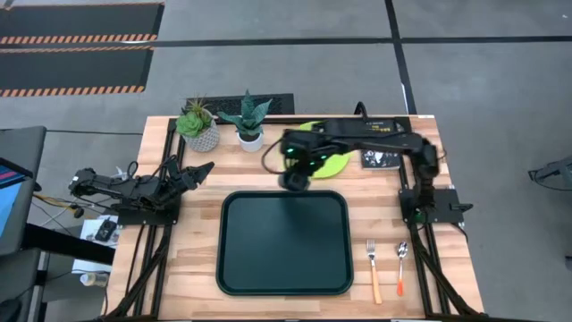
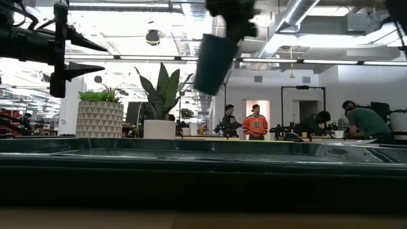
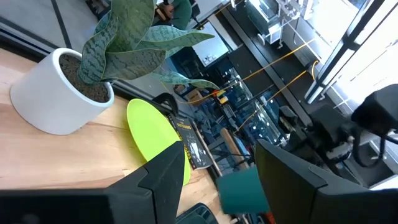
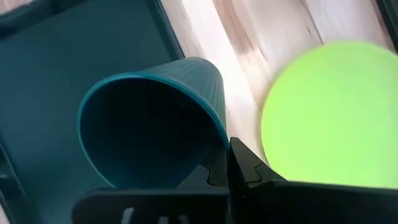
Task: Pick and place plate/cup/fork/spoon on tray
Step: Put the dark green cup on the top left of the black tray
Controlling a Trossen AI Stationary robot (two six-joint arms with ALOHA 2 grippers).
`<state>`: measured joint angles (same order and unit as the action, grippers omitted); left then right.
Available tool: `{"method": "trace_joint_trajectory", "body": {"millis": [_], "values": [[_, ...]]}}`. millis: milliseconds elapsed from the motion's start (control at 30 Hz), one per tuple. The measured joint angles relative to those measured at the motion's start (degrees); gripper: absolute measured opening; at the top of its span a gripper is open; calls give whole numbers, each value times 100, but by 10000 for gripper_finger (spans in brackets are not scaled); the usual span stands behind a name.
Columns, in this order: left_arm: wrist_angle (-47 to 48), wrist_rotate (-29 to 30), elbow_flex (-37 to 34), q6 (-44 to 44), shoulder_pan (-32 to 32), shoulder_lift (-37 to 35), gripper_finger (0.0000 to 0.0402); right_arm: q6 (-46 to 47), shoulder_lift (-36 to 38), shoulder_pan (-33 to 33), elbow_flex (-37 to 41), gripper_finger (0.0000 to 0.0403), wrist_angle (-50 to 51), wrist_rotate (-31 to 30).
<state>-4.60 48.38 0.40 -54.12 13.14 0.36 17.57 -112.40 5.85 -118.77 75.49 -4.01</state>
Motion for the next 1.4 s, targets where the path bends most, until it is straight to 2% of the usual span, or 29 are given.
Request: {"method": "trace_joint_trajectory", "body": {"millis": [300,633,900,1400], "values": [[1,0,-1,-5,1,0,183,-308,-1189,-264,-980,1,-101,-7],[0,0,0,-7,0,0,183,-332,-2005,-353,-1084,2,-132,435],[1,0,-2,-9,-1,0,183,-409,-2096,-350,-1094,4,-204,687],[1,0,-2,-9,1,0,183,-451,-2098,-341,-1090,97,-521,741]]}}
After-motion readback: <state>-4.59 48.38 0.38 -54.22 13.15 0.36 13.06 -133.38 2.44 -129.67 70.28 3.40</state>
